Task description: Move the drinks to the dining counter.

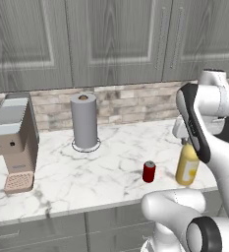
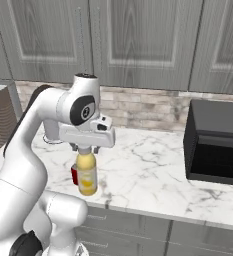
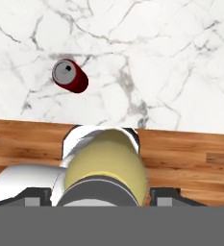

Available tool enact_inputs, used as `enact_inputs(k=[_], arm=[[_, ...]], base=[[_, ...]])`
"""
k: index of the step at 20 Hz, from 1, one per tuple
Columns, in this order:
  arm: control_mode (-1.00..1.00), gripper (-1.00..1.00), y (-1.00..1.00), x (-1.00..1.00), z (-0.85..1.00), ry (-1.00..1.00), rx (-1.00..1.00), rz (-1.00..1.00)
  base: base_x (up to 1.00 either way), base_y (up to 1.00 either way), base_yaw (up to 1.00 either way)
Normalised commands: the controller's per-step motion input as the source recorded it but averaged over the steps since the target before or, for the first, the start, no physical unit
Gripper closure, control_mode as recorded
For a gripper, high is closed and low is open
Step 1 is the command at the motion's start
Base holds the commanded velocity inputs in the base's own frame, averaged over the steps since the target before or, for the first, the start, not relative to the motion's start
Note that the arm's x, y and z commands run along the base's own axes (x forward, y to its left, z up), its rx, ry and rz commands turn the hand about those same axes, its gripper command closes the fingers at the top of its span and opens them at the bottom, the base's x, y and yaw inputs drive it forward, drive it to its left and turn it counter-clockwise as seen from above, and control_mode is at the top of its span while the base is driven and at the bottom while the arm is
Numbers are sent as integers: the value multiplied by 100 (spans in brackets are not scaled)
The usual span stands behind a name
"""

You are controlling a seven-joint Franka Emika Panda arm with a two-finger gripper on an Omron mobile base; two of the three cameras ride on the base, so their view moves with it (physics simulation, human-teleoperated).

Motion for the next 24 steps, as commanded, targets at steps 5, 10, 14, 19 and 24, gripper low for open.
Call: enact_inputs(k=[5, 10, 14, 19, 24], arm=[[-100, 100, 10, 0, 25, 0, 0, 0], [-100, 100, 3, 0, 35, 0, 0, 0], [-100, 100, 0, 1, 28, 0, 0, 0], [100, 100, 0, 0, 6, 0, 0, 0], [100, 100, 0, 0, 0, 0, 0, 0]], base=[[0, 0, 0], [0, 0, 0], [0, 0, 0], [-2, 0, -1], [-35, 0, -31]])
